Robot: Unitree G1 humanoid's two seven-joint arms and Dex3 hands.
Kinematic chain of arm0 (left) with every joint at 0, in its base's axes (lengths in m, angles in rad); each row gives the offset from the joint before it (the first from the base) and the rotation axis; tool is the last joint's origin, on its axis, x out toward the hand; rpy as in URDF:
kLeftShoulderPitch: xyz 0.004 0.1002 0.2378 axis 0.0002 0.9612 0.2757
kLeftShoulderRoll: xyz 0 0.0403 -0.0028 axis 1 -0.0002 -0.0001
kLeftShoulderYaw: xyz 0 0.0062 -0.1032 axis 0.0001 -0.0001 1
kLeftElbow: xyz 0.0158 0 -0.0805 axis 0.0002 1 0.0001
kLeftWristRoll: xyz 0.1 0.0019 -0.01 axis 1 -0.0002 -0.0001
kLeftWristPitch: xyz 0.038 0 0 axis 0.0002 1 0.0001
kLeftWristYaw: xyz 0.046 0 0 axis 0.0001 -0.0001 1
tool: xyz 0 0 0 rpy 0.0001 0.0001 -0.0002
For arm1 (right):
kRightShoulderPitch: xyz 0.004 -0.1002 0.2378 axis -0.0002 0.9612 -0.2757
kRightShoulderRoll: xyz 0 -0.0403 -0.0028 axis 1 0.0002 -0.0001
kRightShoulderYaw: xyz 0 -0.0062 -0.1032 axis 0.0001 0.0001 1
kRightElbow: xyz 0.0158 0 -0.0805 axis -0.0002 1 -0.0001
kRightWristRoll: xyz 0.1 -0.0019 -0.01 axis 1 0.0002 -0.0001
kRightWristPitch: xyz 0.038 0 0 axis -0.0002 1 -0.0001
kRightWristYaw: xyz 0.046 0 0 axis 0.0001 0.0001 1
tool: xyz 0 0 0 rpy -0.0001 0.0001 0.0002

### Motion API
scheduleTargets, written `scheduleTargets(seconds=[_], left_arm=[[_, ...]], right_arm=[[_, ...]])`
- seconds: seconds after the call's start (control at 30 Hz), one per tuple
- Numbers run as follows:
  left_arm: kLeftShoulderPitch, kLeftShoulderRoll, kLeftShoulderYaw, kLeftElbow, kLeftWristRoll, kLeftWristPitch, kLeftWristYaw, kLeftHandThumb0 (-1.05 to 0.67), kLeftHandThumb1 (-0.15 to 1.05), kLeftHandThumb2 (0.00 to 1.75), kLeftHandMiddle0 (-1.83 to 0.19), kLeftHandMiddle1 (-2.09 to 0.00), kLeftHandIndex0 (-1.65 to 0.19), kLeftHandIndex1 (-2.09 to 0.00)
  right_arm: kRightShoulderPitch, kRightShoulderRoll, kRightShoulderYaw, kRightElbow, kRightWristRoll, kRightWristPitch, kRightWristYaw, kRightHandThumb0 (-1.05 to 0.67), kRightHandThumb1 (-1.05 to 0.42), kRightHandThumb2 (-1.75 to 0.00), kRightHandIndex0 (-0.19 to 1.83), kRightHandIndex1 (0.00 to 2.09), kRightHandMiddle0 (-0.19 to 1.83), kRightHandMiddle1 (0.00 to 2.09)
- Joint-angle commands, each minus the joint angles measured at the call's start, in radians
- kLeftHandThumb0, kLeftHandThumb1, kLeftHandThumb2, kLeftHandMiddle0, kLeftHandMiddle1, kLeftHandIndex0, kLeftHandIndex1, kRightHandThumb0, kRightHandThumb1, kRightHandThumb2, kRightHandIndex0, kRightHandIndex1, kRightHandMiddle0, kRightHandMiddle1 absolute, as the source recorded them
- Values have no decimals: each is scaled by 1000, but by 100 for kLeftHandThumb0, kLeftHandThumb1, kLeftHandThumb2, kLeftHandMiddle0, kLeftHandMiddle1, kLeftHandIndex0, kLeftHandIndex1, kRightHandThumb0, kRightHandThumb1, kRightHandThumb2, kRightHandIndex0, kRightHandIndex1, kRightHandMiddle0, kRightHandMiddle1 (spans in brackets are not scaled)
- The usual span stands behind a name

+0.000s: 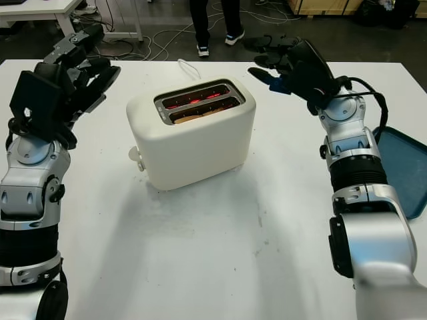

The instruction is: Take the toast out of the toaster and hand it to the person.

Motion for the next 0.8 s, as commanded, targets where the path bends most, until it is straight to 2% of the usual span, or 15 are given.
scheduleTargets(seconds=[0.0, 0.53, 0.77], left_arm=[[6, 2, 0, -5, 5, -1, 2, -57, 92, 11, 0, -90, -37, -14], [-1, 4, -10, -4, 11, -8, -5, -56, 92, 11, 0, -95, -33, -16], [-5, 8, 3, -42, 2, 42, -3, -54, 92, 9, 0, -92, -34, -18]], right_arm=[[13, -1, 3, -25, 1, 7, -3, -61, -92, -33, 62, 10, 62, 4], [49, 1, -7, -72, 14, 25, -6, -59, -92, -32, 59, 8, 61, 2], [74, 24, -43, -109, 83, 58, 14, -56, -92, -31, 48, 1, 49, 0]])
